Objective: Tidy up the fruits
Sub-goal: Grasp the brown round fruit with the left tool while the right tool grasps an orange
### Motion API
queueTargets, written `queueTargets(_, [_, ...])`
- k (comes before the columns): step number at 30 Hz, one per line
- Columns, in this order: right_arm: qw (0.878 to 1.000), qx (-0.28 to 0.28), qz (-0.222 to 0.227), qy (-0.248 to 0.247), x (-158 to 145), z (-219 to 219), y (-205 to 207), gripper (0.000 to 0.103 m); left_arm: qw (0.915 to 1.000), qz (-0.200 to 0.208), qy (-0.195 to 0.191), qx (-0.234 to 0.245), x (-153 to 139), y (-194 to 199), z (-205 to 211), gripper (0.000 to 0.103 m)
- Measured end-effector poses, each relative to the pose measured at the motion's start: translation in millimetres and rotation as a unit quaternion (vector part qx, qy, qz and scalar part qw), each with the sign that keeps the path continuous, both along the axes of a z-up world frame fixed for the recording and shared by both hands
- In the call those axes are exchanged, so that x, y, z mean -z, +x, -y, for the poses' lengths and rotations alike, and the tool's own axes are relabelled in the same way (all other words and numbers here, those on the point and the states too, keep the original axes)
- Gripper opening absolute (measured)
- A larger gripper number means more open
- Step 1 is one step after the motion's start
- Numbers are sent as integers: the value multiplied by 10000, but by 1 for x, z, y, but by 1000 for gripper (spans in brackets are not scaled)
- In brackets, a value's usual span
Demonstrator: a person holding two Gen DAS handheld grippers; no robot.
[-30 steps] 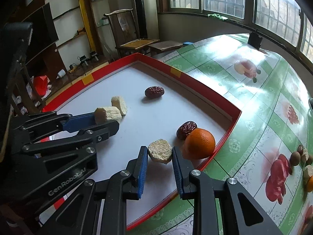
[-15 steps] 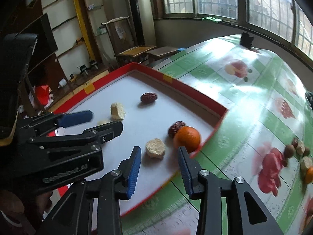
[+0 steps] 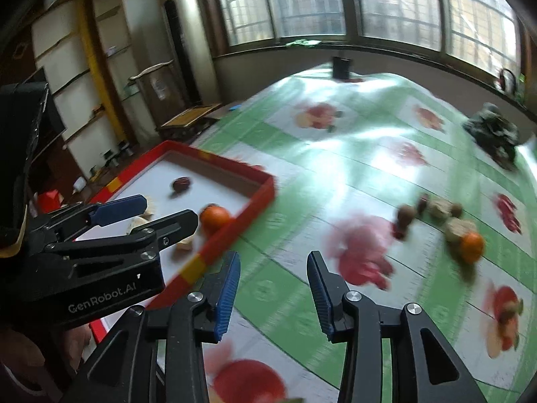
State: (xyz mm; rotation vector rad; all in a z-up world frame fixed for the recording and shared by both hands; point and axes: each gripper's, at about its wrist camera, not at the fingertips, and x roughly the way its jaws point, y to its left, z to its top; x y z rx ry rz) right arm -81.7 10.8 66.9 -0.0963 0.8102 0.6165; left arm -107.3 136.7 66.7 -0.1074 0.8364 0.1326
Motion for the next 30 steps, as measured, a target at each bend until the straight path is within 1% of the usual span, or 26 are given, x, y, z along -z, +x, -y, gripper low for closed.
queueTargets(9, [9981, 609, -77, 7, 4, 64, 4, 41, 9982, -123, -25, 586, 7, 22, 57, 67])
queueTargets(14, [9956, 929, -92, 54, 5, 97, 9, 42, 9965, -178, -70, 811, 10, 35, 83, 67])
queueTargets(21, [9924, 1215, -172, 23, 12, 130, 19, 42, 9940, -413, -263, 973, 20, 62, 101, 67])
queueTargets(23, [9920, 1246, -178, 53, 13, 137, 22, 42, 9933, -440, -337, 1016, 22, 72, 105, 67])
queueTargets(27, [9910, 1316, -179, 170, 14, 148, 28, 42, 9920, -480, -360, 1112, 26, 89, 113, 67])
queueTargets(30, [9903, 1363, -210, 167, 17, 155, 34, 42, 9911, -495, -424, 1161, 27, 105, 118, 67])
